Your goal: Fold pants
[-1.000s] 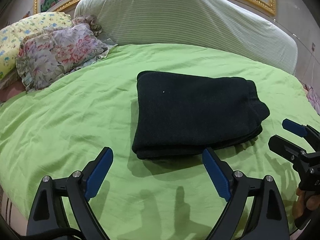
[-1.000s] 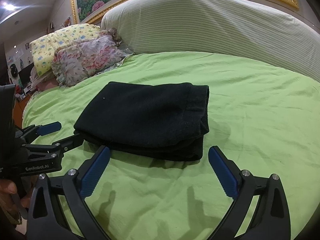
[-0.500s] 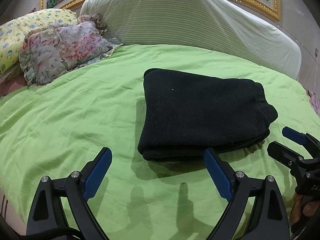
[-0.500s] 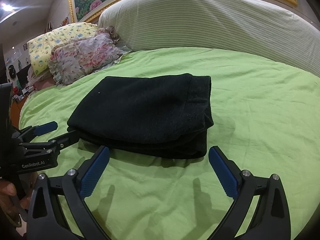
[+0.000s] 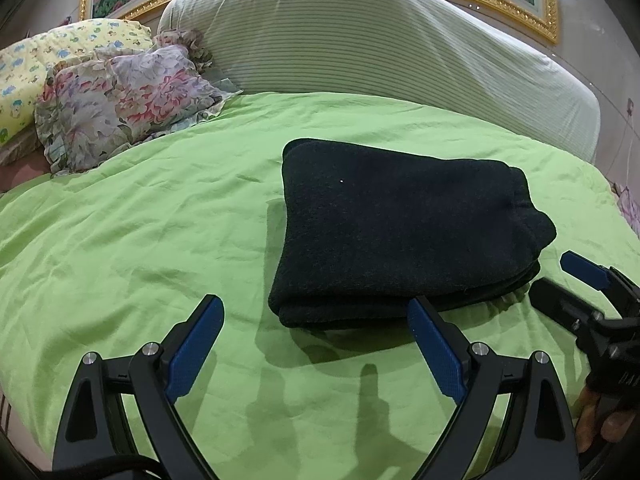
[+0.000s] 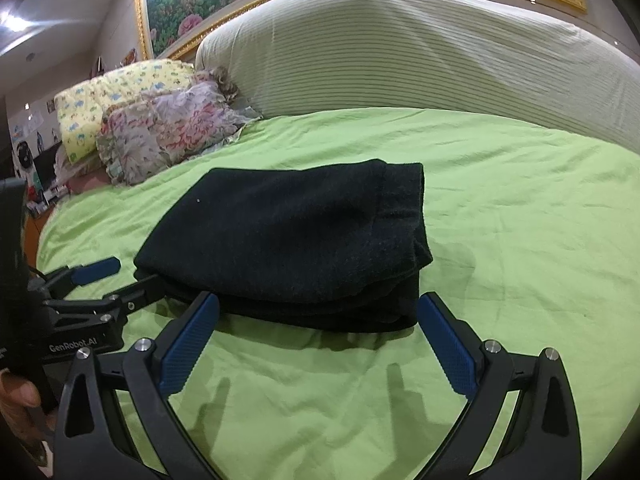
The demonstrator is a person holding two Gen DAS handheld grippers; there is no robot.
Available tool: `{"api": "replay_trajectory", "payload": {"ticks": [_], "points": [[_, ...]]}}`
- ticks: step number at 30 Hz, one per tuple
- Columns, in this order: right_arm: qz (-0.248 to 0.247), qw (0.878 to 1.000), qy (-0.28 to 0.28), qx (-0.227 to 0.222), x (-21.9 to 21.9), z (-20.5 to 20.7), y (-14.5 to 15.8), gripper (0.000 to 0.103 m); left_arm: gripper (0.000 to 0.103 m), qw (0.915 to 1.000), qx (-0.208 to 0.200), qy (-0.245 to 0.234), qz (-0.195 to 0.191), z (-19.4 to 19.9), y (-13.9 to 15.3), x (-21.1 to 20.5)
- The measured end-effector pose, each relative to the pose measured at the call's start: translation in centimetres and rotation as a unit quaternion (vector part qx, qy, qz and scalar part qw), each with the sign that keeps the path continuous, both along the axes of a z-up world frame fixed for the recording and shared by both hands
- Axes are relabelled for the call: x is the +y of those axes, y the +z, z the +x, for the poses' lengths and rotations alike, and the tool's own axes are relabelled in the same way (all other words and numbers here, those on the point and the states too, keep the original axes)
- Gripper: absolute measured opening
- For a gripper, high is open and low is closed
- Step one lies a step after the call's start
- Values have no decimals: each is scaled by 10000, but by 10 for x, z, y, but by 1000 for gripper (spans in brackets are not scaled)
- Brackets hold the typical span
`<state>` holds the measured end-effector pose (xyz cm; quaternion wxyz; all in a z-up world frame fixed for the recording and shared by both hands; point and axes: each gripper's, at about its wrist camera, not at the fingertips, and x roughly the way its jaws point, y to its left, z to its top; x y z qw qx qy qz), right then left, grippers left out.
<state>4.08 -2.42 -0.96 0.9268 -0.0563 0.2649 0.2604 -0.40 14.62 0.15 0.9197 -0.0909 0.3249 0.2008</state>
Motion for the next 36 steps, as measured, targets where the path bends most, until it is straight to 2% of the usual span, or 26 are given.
{"api": "replay_trajectory", "payload": {"ticks": [5, 17, 36], "points": [[-141, 9998, 90, -68, 5, -3, -3, 99, 94, 10000, 13, 12, 10, 1, 0, 0], [-20, 9999, 10, 102, -2, 2, -7, 99, 94, 10000, 23, 17, 88, 1, 2, -5], [28, 10000, -4, 89, -6, 5, -6, 99, 94, 9999, -10, -46, 155, -2, 7, -10]]}}
